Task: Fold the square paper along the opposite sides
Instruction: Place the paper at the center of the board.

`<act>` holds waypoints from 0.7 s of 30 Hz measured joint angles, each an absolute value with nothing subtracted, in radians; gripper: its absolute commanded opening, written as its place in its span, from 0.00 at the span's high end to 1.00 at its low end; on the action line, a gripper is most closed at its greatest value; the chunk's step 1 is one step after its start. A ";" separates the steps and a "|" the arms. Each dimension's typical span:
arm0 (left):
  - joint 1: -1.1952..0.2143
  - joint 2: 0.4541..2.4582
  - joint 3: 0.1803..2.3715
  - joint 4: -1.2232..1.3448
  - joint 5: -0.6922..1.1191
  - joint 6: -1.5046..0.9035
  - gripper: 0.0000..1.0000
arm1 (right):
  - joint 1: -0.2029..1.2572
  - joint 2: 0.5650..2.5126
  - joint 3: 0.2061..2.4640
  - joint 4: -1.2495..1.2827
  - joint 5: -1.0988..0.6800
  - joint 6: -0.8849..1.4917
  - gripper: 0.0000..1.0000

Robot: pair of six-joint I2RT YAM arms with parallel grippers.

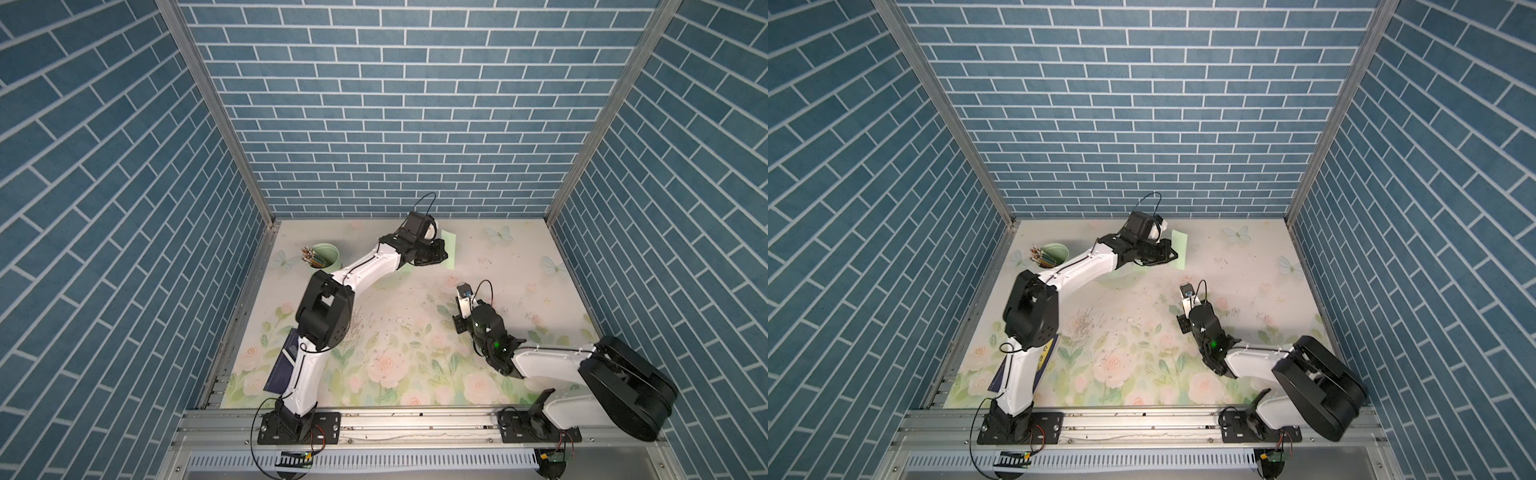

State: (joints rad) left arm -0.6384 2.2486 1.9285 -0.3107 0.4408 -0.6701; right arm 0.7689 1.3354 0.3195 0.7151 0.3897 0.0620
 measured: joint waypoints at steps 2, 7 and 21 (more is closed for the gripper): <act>-0.639 2.348 2.015 -0.332 0.425 -0.685 1.00 | 0.766 1.307 0.302 0.698 0.390 0.078 0.95; -0.638 2.516 2.140 -0.388 0.378 -0.701 1.00 | 0.758 1.280 0.278 0.662 0.392 0.100 0.95; -0.626 2.581 2.273 -0.430 0.336 -0.633 0.36 | 0.745 1.262 0.262 0.627 0.377 0.110 0.96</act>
State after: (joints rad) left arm -0.6262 2.5813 2.2734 -0.4305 0.3363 -0.6331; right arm 0.7448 1.2621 0.2623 0.6273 0.3767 0.1097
